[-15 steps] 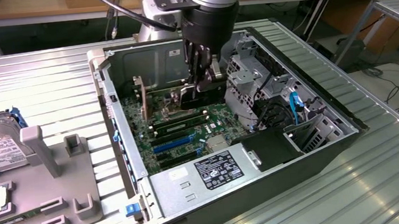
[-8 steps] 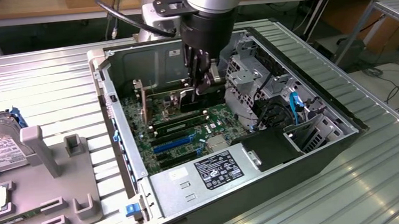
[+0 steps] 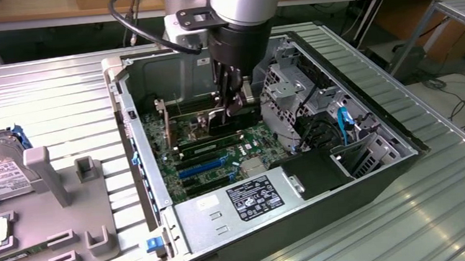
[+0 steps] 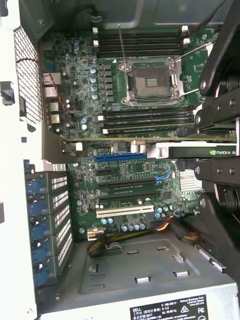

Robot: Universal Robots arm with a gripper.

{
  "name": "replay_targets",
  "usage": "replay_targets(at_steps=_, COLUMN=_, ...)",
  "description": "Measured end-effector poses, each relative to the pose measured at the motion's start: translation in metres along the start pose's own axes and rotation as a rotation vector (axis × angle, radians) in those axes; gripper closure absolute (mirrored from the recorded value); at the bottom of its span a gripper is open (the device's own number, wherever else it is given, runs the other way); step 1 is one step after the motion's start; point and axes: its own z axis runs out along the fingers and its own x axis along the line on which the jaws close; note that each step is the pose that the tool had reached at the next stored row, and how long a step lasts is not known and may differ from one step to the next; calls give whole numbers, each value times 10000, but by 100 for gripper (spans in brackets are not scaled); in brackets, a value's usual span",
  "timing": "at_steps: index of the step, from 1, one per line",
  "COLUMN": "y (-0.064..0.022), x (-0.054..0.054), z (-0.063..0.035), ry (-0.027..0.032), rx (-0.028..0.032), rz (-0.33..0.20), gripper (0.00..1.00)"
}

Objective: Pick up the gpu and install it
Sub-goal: 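Insert the gpu into the slot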

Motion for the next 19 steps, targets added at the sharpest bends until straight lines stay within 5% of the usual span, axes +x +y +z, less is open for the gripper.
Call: replay_targets(at_steps=19, y=33, x=25, z=161, ry=-21, rx=7, rz=-502, gripper=73)
